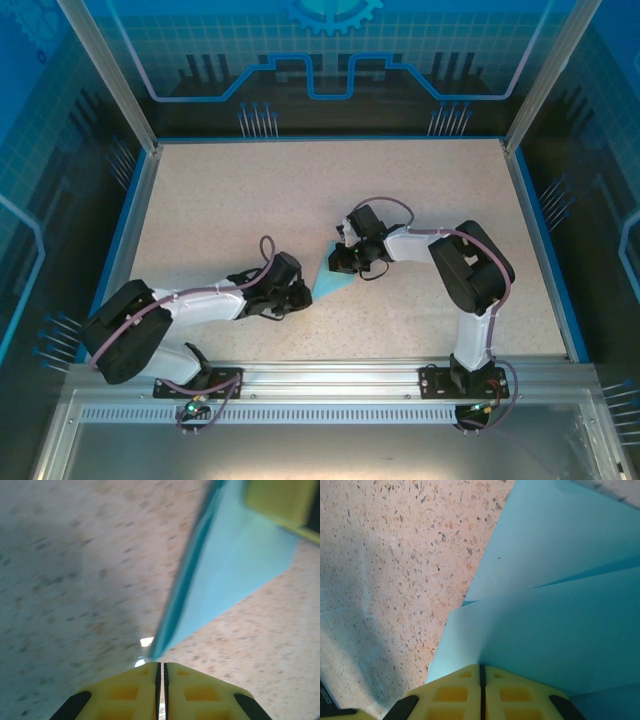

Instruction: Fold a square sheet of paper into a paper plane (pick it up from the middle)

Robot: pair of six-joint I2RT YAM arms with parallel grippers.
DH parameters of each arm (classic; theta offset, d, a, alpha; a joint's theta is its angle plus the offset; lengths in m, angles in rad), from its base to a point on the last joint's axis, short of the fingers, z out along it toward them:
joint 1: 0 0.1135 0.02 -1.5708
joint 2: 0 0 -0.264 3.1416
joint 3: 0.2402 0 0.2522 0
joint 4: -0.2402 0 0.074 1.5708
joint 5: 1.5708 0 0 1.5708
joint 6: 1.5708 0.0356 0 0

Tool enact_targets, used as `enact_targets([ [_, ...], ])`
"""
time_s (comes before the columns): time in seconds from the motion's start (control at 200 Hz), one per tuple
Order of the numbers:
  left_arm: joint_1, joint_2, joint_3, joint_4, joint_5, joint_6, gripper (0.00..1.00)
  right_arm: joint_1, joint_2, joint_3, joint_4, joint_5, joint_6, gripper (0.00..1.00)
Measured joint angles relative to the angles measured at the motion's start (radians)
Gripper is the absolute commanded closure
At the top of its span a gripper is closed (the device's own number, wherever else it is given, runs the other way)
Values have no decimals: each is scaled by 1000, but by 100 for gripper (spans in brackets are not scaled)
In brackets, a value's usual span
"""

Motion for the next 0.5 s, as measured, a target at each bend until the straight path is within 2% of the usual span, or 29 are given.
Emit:
enact_targets([
  [0.23,0,71,127,28,11,42,91,0,3,5,-2,0,0,94],
  [0.5,2,168,135,-4,-8,49,94,0,3,5,-2,0,0,94],
])
